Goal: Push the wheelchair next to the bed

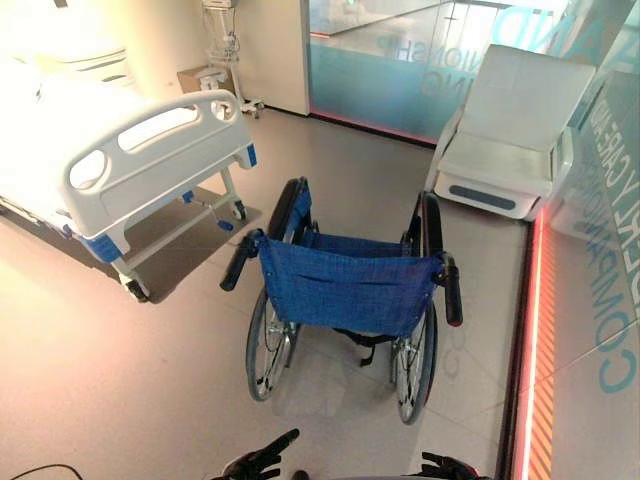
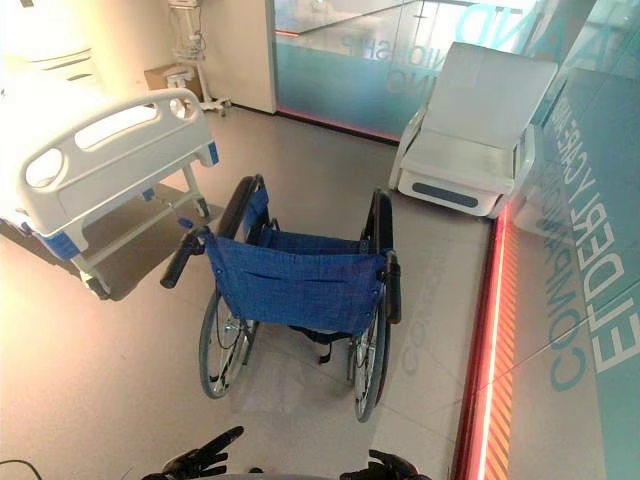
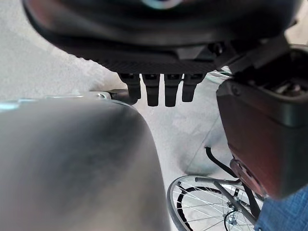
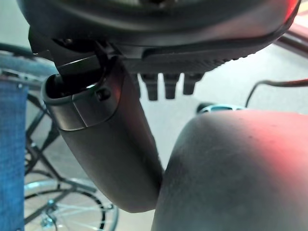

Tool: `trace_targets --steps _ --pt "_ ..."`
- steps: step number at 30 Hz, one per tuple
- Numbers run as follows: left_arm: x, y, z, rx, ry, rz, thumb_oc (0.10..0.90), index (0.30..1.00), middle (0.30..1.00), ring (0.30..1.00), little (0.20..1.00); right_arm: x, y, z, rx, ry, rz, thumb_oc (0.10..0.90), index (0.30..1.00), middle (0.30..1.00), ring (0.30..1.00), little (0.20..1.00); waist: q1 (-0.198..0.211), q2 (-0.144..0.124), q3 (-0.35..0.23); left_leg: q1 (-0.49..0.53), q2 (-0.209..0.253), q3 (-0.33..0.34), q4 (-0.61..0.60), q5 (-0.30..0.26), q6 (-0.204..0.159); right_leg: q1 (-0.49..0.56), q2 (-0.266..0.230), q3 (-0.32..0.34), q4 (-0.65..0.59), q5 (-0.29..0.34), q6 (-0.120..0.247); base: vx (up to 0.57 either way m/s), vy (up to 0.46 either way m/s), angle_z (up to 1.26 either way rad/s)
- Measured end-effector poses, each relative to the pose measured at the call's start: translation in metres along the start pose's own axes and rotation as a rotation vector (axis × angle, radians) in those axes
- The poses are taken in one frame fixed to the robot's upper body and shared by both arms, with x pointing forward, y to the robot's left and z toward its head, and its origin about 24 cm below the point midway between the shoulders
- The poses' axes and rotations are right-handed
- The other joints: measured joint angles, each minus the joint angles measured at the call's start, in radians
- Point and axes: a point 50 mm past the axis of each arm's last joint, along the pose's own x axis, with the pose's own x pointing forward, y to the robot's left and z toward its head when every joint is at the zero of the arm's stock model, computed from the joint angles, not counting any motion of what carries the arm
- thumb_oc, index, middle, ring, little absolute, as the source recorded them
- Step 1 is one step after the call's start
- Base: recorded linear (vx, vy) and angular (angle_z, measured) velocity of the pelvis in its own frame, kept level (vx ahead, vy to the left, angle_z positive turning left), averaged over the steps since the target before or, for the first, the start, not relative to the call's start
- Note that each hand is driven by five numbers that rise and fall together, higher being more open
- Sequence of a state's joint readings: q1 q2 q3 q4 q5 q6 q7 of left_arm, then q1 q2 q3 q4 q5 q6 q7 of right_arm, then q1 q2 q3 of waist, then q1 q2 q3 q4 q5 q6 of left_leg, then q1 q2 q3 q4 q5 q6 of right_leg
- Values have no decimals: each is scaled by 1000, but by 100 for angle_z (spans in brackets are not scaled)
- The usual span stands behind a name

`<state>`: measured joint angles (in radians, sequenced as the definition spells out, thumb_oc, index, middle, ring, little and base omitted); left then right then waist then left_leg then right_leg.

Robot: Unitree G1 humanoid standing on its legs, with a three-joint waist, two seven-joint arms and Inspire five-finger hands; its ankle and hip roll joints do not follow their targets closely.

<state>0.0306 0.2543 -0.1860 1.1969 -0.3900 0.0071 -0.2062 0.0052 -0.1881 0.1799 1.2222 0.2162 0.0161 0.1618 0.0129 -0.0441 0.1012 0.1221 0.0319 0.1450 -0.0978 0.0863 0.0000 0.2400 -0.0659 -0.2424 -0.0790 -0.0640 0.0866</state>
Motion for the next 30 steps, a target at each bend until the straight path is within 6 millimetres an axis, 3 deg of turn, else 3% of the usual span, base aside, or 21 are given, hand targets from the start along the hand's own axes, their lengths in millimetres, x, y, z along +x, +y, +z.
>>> trace_targets --steps 26,30 --pt "0 1 -2 -30 -3 44 800 900 900 900 900 0 -1 -3 1 12 0 800 900 900 900 900 1 3 -25 3 1 2 0 -1 1 1 -1 2 2 0 0 0 0 0" --pt "-2 9 2 -50 -18 83 800 900 900 900 900 -2 -11 1 -6 -4 -24 800 900 900 900 900 1 1 -24 2 1 2 0 0 1 -1 -2 2 3 1 1 0 0 0"
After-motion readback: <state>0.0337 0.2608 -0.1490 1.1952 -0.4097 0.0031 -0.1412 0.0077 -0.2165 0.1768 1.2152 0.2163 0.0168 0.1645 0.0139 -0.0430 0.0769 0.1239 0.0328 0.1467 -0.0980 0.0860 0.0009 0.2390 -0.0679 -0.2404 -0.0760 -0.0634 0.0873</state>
